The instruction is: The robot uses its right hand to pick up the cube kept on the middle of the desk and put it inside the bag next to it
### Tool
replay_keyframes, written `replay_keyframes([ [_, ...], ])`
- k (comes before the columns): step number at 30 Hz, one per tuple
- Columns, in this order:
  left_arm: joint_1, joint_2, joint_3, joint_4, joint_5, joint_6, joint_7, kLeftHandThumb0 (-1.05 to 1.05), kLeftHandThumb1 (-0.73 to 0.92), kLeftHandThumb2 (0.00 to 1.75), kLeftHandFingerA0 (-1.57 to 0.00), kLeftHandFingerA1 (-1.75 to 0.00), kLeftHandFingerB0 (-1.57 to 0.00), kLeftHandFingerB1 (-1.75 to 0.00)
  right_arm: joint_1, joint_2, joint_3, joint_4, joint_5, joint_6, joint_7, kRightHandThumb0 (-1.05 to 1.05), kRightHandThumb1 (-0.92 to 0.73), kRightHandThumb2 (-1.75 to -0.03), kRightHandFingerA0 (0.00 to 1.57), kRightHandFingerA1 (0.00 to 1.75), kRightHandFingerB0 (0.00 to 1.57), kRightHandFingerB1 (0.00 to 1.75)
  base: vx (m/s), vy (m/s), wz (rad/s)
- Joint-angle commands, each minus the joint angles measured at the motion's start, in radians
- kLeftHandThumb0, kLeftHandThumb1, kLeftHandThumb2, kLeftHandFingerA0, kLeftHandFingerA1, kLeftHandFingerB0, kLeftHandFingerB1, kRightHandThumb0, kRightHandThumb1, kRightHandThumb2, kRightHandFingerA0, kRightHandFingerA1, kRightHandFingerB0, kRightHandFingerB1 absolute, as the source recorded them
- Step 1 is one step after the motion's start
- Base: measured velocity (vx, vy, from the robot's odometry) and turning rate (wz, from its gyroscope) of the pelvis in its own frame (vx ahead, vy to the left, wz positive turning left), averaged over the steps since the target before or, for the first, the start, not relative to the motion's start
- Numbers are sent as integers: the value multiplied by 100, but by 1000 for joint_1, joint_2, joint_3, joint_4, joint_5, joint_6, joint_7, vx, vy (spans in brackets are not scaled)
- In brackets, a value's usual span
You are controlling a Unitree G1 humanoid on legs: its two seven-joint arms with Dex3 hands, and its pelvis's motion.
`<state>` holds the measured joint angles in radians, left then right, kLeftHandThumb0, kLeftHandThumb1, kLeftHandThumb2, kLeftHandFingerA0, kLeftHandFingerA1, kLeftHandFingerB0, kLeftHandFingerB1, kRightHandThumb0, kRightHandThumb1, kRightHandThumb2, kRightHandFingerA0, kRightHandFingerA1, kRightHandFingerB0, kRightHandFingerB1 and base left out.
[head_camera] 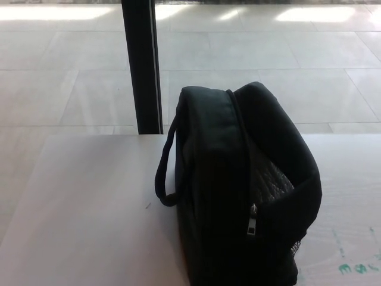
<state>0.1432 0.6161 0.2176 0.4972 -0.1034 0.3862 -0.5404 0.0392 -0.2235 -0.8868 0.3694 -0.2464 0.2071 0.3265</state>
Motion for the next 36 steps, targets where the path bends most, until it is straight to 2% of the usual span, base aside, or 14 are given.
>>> replay_keyframes([
  [1,22,-9,34,-58,-23,47,27,-58,53,90,-33,-60,-40,-59,26,40,-3,-41,163,23,-65,-70,-72,-62,42,112,42,76,0,0,0],
  [5,27,-12,30,-53,-9,33,27,-61,52,88,-33,-58,-36,-55,43,18,26,-19,177,7,-71,-70,-76,-62,46,90,40,64,0,0,0],
  [10,47,-10,33,-70,-10,31,17,-58,54,90,-34,-60,-39,-58,77,10,66,-28,215,-12,-80,-67,-76,-63,47,114,44,66,0,0,0],
  [15,38,-7,34,-76,-7,40,24,-59,54,89,-33,-58,-33,-54,80,-1,102,-36,266,-9,-73,-65,-75,-63,46,93,46,67,0,0,0],
  [19,29,-12,34,-68,-4,27,32,-55,54,90,-30,-57,-40,-57,86,-4,126,-70,292,6,-84,-66,-74,-63,46,115,46,71,0,0,0],
  [20,32,-16,42,-64,-8,27,36,-49,68,60,-36,-50,-46,-47,86,-5,138,-67,292,-4,-88,-66,-74,-63,47,114,47,72,0,0,0],
  [24,88,-24,58,-102,-4,9,47,-47,71,61,-39,-49,-54,-54,151,4,152,-83,313,-17,-91,-67,-74,-63,48,117,44,72,0,0,0],
  [25,93,-38,67,-111,-1,-2,75,-48,52,90,-32,-58,-43,-60,162,6,156,-85,309,-21,-104,-63,-76,-63,41,86,43,69,0,0,0],
  [27,97,-70,93,-135,5,-9,140,-49,54,89,-32,-59,-30,-54,183,7,174,-88,292,-29,-135,-63,-76,-63,39,74,44,69,0,0,0],
  [29,96,-94,117,-154,0,15,173,-46,52,89,-27,-57,-27,-53,193,4,181,-94,301,-21,-146,-61,-76,-63,37,72,44,68,0,0,0],
  [30,99,-98,127,-164,-3,16,172,-44,74,60,-29,-49,-31,-41,196,3,185,-100,307,-11,-149,-61,-76,-62,40,84,46,71,0,0,0],
  [31,99,-100,129,-166,-1,17,173,-44,74,60,-29,-49,-31,-41,198,2,188,-101,311,-10,-152,-61,-76,-62,40,84,46,71,0,0,0],
  [32,91,-114,148,-174,-21,54,179,-44,52,89,-27,-57,-27,-54,193,-4,186,-83,318,-18,-157,-60,-76,-63,40,82,47,70,0,0,0],
  [36,91,-151,189,-225,-70,126,160,-50,51,88,-32,-59,-33,-56,204,-21,195,-74,333,-27,-144,-61,-77,-62,41,78,45,64,0,0,0],
])
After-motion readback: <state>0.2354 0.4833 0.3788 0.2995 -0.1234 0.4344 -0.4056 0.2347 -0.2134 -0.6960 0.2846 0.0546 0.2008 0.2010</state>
